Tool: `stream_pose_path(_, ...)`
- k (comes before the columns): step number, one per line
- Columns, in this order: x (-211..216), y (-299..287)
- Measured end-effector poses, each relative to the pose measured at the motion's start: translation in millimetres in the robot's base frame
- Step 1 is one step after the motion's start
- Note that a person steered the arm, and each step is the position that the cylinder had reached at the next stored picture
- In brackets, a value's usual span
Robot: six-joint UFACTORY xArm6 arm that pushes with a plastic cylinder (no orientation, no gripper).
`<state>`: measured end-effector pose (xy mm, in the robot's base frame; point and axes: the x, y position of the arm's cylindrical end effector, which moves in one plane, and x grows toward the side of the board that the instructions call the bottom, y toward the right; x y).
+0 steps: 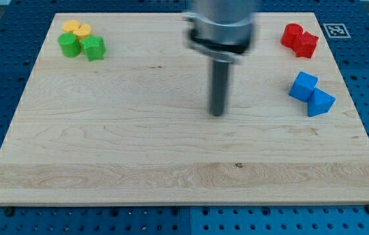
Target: Push the blue cube to the group of blocks
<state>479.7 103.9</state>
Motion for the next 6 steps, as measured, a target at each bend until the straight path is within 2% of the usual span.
stream_pose_path(1, 32.1, 121.6)
stream_pose_path(2, 36.7, 144.6)
stream_pose_path(3, 17.2, 159.1)
stream_pose_path(4, -20.6, 189.9)
stream_pose_path(6, -40.3, 167.5)
